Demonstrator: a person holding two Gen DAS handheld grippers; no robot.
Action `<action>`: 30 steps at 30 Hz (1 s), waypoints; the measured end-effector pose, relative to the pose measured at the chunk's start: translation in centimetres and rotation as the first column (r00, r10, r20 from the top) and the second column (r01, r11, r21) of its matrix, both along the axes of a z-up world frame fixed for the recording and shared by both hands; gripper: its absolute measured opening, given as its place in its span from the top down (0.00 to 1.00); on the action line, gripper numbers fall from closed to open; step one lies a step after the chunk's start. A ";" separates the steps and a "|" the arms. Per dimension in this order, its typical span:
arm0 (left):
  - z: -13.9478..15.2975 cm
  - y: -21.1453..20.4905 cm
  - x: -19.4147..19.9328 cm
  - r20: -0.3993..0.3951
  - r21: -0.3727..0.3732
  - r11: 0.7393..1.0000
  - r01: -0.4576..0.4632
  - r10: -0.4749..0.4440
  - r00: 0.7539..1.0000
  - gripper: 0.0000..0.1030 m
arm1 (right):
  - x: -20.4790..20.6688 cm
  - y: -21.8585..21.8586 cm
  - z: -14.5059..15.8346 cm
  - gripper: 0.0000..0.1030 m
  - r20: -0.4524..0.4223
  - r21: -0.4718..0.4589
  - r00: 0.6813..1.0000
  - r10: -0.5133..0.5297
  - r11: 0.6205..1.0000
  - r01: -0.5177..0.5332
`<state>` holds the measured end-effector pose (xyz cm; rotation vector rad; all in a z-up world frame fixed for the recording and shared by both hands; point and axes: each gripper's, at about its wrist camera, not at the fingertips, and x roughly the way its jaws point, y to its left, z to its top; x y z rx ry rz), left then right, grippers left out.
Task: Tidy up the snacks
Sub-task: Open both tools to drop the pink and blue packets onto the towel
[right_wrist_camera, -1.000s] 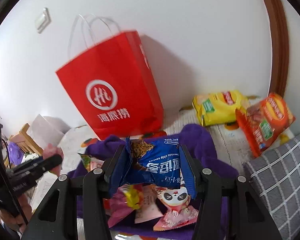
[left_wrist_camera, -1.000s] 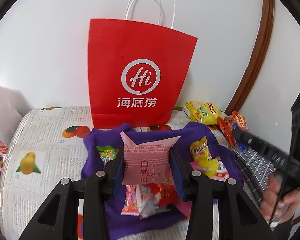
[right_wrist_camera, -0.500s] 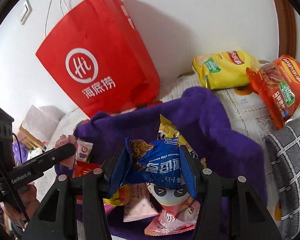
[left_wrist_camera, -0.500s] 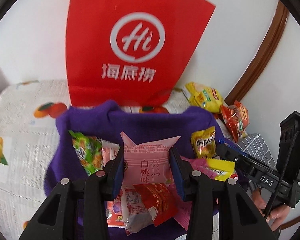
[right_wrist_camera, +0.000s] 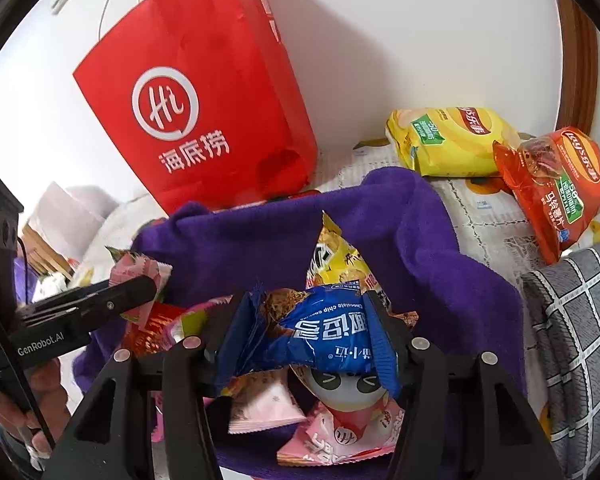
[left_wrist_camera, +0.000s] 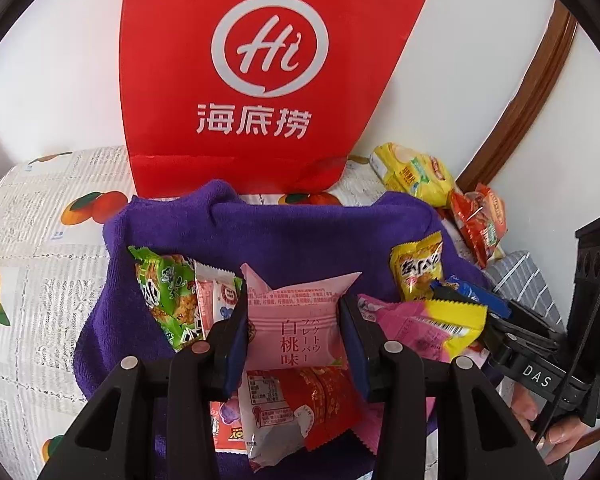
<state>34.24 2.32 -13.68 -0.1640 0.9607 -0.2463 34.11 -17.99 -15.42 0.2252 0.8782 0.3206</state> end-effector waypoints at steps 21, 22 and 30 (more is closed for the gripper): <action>0.5 0.2 -0.1 -0.038 0.001 1.000 0.014 -0.014 0.999 0.41 | -1.7 -1.7 2.2 0.27 0.089 0.129 0.996 -0.030 0.991 0.018; 0.6 0.2 -0.2 -0.036 0.009 1.000 0.009 -0.009 0.999 0.40 | -1.8 -1.8 2.3 0.27 0.092 0.130 0.995 -0.032 0.991 0.019; 2.6 0.1 -0.8 -0.005 0.052 0.999 -0.007 0.007 1.000 0.27 | -5.1 -1.8 3.7 0.27 0.108 0.074 0.993 -0.037 0.997 0.029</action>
